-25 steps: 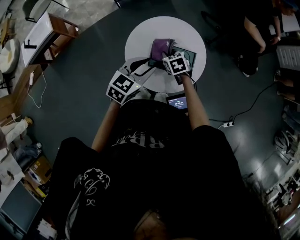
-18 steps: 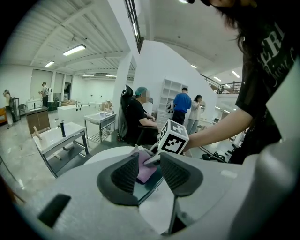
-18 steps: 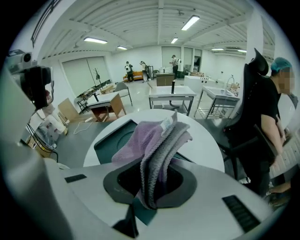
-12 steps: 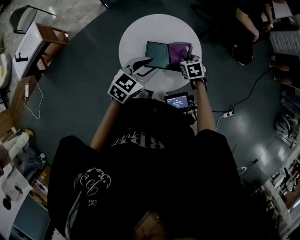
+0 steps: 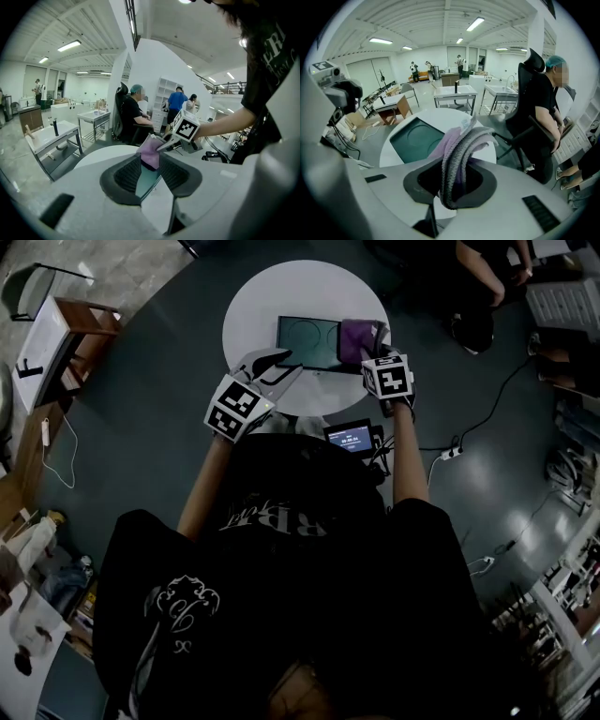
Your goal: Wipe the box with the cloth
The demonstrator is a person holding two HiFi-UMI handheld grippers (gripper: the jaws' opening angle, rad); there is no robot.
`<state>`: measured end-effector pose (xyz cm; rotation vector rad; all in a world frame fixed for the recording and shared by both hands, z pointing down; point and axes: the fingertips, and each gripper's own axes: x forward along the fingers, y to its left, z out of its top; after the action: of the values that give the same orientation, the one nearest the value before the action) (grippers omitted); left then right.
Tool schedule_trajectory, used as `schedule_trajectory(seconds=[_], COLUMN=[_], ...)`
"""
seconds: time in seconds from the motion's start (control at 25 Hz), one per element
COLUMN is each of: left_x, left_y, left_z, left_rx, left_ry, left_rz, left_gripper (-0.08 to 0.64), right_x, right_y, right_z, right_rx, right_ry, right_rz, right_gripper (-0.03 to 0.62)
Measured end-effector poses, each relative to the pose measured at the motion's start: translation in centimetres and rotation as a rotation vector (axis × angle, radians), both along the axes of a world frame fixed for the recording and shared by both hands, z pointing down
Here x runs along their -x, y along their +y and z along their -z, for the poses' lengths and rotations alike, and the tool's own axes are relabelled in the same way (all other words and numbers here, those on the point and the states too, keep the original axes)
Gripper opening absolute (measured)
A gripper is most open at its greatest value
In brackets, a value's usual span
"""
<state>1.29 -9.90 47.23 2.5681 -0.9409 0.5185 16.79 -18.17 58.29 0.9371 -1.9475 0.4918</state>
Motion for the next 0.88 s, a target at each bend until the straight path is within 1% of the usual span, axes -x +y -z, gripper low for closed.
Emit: schedule_trajectory(seconds=[0.12, 0.28, 0.4, 0.52, 0.56, 0.64, 0.72, 0.88], left_x=[0.9, 2.1, 2.5, 2.7, 2.7, 2.7, 2.6, 2.8], left_y=[0.2, 0.5, 0.9, 1.5, 1.6, 1.9, 2.1, 2.7], left_z=[-0.3, -0.5, -0.7, -0.9, -0.9, -0.8, -0.7, -0.9], left_rx=[0.004, 0.013, 0.017, 0.02, 0.021, 0.02, 0.017, 0.021], left_ry=[-0.001, 0.001, 0.002, 0.002, 0.002, 0.003, 0.004, 0.003], left_rz=[0.028, 0.068, 0.084, 0.09, 0.091, 0.093, 0.092, 0.086], left_gripper=[0.13, 0.13, 0.13, 0.13, 0.13, 0.13, 0.13, 0.13], right_x=[3.4, 9.2, 13.4, 16.7, 17.2, 17.2, 15.9, 12.5], right_y=[1.0, 3.0, 4.9, 6.6, 7.0, 7.4, 7.3, 6.7], right_z=[2.2, 4.1, 4.0, 2.5, 1.6, -0.3, -1.7, -2.5], right_rx=[-0.027, -0.031, -0.01, 0.033, 0.05, 0.071, 0.074, 0.076], right_ry=[-0.079, -0.182, -0.218, -0.225, -0.214, -0.162, -0.109, -0.06], right_rz=[0.037, 0.13, 0.219, 0.287, 0.3, 0.308, 0.286, 0.22], right_gripper=[0.057, 0.057, 0.057, 0.057, 0.057, 0.057, 0.057, 0.057])
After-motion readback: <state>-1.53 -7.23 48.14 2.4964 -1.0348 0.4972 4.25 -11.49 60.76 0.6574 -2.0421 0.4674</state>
